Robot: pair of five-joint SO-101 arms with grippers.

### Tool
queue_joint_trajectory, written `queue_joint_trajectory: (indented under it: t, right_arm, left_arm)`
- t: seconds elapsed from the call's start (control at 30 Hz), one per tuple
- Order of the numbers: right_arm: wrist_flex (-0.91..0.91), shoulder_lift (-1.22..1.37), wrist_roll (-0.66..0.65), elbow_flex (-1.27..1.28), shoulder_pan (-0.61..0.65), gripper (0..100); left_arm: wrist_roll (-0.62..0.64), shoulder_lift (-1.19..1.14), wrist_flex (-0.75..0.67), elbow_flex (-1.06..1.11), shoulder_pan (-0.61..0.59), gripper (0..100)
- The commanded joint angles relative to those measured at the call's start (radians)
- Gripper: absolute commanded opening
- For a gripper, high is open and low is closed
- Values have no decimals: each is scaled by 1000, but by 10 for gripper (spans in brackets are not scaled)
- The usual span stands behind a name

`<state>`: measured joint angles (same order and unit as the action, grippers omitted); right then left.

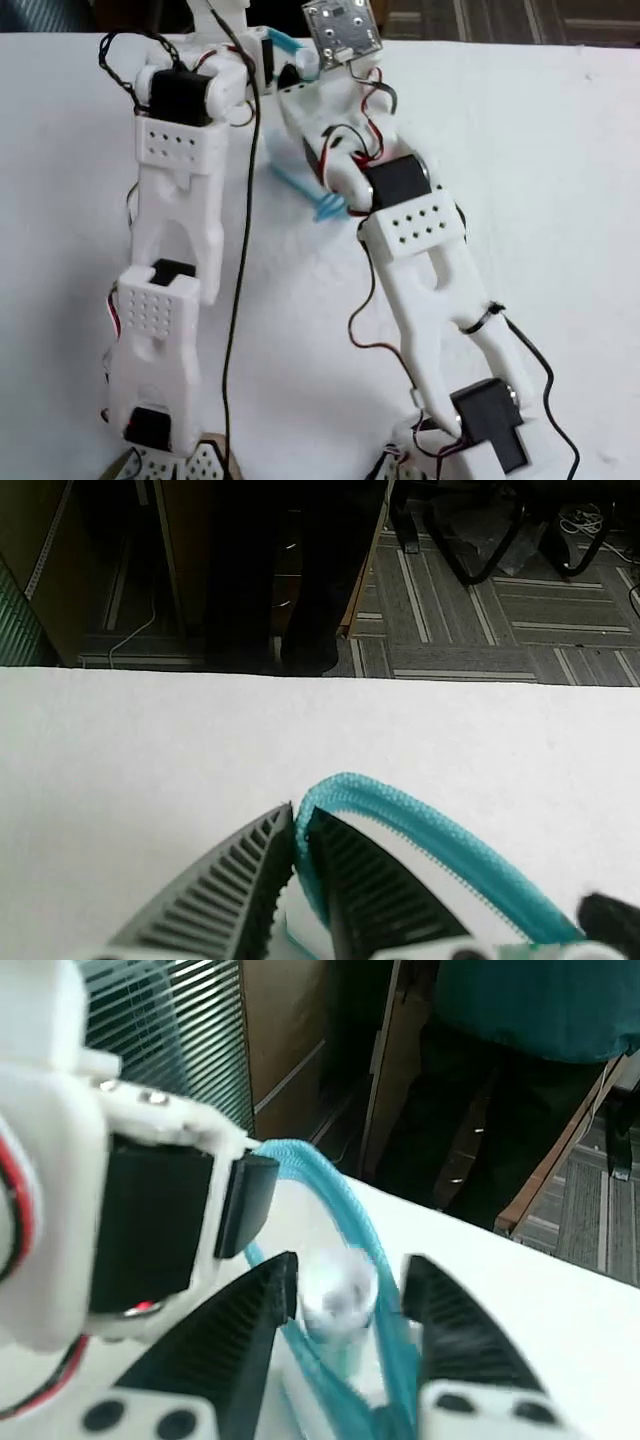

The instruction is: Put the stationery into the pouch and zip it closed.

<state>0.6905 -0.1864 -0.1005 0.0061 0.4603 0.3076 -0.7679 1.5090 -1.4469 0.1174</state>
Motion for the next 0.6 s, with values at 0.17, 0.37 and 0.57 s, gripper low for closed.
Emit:
queue_joint_trajectory:
  t: [0.17,0.37,0.57]
  right_arm:
    - [62,-122,0,-9,-1,262]
    - [114,-177,-3,-11,-4,262]
    - [248,-262,2,-14,-114,262]
  left_arm:
    - [11,-27,6,2,-2,22]
    - [11,-27,6,2,-5,22]
    - [11,-27,6,2,-5,22]
